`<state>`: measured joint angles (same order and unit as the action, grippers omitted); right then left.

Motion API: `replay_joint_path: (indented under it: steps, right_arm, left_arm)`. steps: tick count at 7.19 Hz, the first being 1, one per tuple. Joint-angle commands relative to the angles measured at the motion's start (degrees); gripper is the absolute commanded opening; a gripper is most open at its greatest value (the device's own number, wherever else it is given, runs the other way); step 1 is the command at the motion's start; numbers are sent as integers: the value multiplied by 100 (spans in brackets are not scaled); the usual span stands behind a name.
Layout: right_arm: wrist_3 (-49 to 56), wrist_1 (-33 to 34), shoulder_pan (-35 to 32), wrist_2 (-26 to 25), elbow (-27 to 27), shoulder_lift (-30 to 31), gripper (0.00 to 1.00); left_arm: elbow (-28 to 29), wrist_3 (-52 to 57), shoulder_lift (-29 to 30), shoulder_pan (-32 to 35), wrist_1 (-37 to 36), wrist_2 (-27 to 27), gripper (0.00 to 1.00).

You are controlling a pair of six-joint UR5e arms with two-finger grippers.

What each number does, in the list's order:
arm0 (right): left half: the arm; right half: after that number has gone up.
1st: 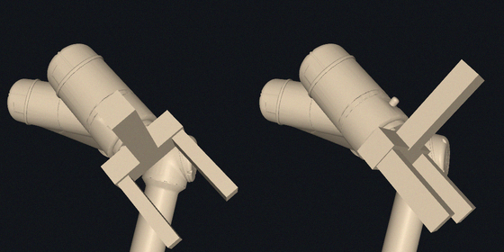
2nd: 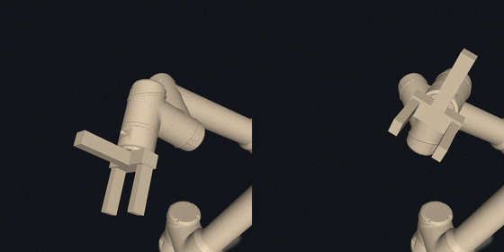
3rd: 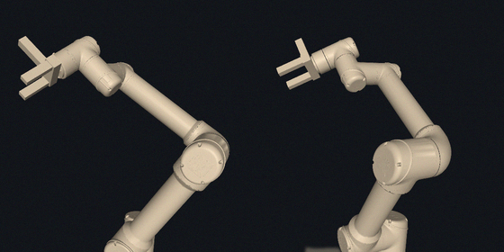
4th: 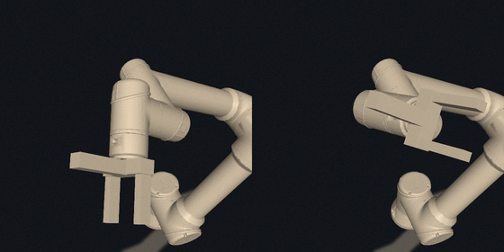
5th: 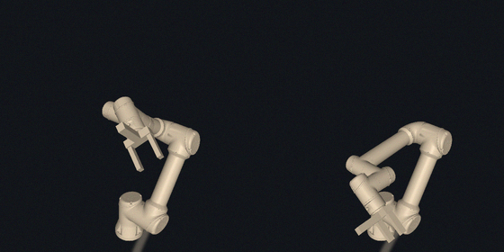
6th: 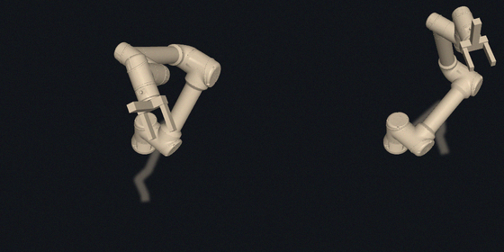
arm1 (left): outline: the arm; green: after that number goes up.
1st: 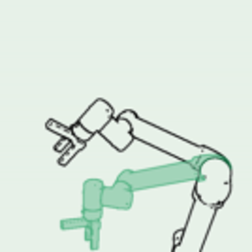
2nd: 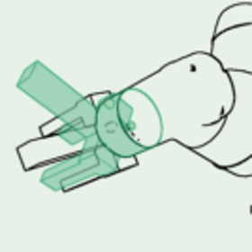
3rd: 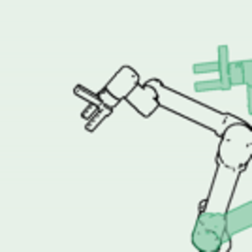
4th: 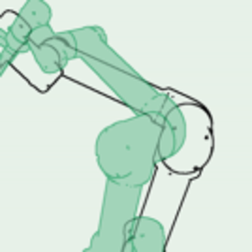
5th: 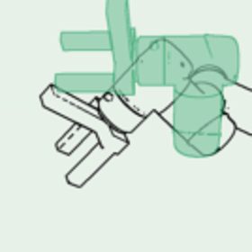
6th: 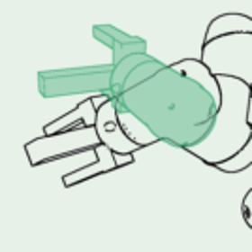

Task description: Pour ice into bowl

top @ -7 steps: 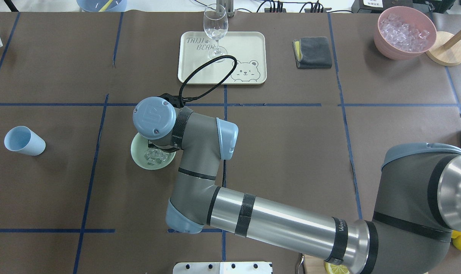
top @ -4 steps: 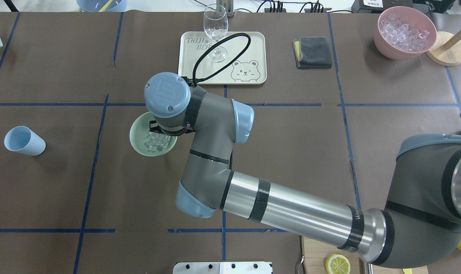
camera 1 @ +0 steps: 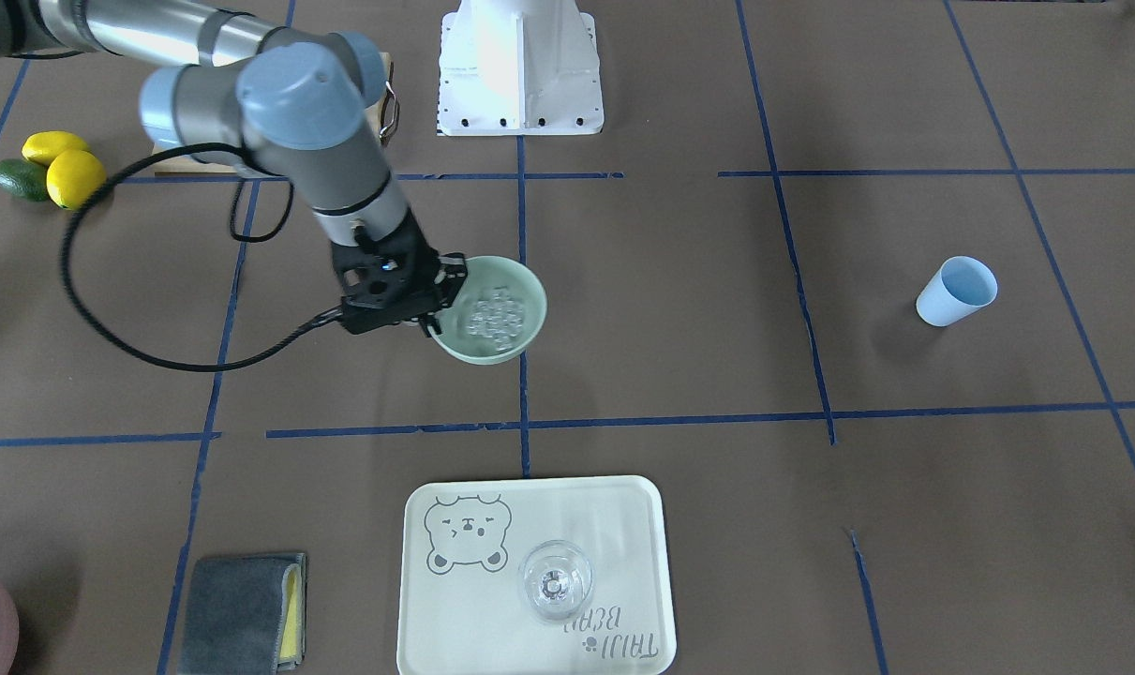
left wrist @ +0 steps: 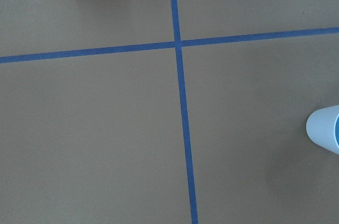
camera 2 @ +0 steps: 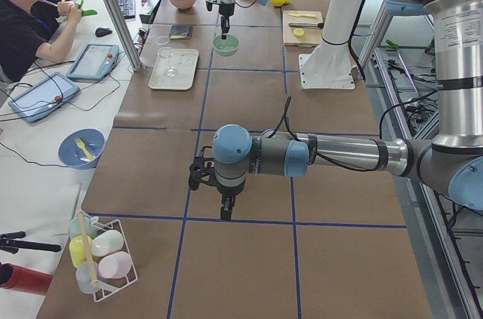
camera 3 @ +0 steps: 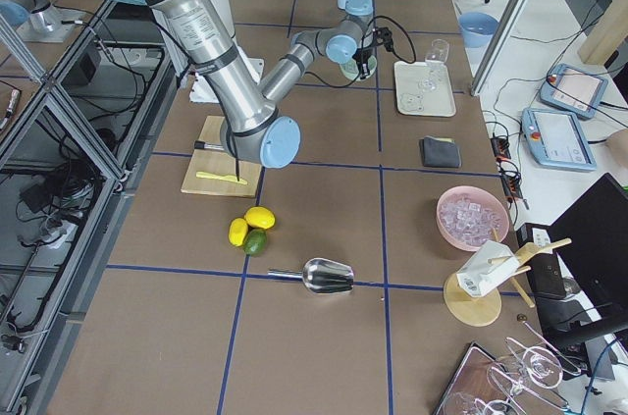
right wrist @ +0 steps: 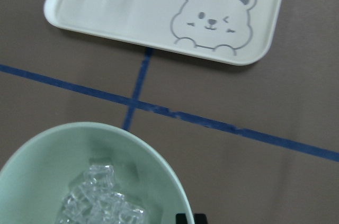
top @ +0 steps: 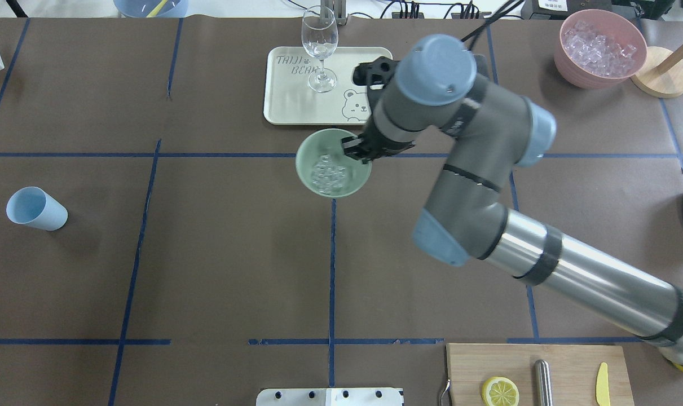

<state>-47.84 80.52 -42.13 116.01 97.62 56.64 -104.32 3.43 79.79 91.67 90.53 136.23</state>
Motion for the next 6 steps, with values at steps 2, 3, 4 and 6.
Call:
replay_joint_path:
  steps: [2,3,4,6]
  right_arm:
    - [1757,-750,-1006,878,530,2028,0]
    - [1900,-1496,-1199,1105,478,2644,0]
    - [2153,-1991,-1366,1317,373,3164,0]
    - [2367,-2434,-1491,1433,-47,3546,0]
  left_arm:
    - [-9,0,2,0,26,0,100]
    - [-1,0,2,0,26,0,100]
    - [-1,0,2,0,26,0,100]
    - [-1,0,2,0,26,0,100]
